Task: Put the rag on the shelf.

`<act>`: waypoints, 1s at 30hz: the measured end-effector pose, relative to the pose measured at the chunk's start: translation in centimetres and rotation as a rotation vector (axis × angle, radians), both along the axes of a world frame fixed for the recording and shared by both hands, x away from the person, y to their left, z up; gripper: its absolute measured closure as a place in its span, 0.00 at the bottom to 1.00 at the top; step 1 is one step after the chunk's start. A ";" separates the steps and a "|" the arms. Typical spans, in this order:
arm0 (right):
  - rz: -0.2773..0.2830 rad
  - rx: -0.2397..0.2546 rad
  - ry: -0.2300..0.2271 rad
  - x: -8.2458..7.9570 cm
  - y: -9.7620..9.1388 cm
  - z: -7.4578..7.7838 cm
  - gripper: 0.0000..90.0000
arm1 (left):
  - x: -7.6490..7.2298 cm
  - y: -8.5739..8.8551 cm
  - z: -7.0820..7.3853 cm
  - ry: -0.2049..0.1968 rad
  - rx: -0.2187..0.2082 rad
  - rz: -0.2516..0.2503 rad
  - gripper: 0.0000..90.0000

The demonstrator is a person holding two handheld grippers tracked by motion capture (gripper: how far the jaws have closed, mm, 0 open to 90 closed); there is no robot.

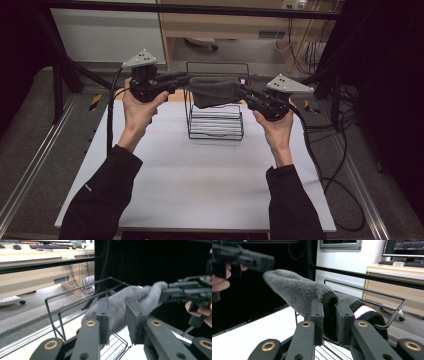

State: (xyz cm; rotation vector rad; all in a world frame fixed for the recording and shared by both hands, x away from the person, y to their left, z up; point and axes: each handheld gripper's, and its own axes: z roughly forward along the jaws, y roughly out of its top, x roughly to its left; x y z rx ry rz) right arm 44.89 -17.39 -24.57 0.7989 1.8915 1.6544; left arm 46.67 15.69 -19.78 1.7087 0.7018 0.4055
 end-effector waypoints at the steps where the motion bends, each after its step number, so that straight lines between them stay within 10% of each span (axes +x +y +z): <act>1: 0.004 -0.006 -0.001 0.0 0.0 -0.1 0.88 | 0.1 -0.2 0.1 0.015 0.006 -0.002 0.85; 10: 0.024 -0.040 0.006 -0.4 -0.1 -0.5 0.79 | 0.1 -1.8 -1.6 0.087 0.078 -0.069 0.96; 18: 0.051 -0.002 0.026 -0.9 -0.1 -0.3 0.51 | -0.1 -2.3 -3.2 0.112 0.151 -0.092 1.00; 30: -0.009 -0.086 0.135 0.4 0.4 -1.5 1.00 | 0.7 -3.3 -6.0 0.114 0.231 -0.046 1.00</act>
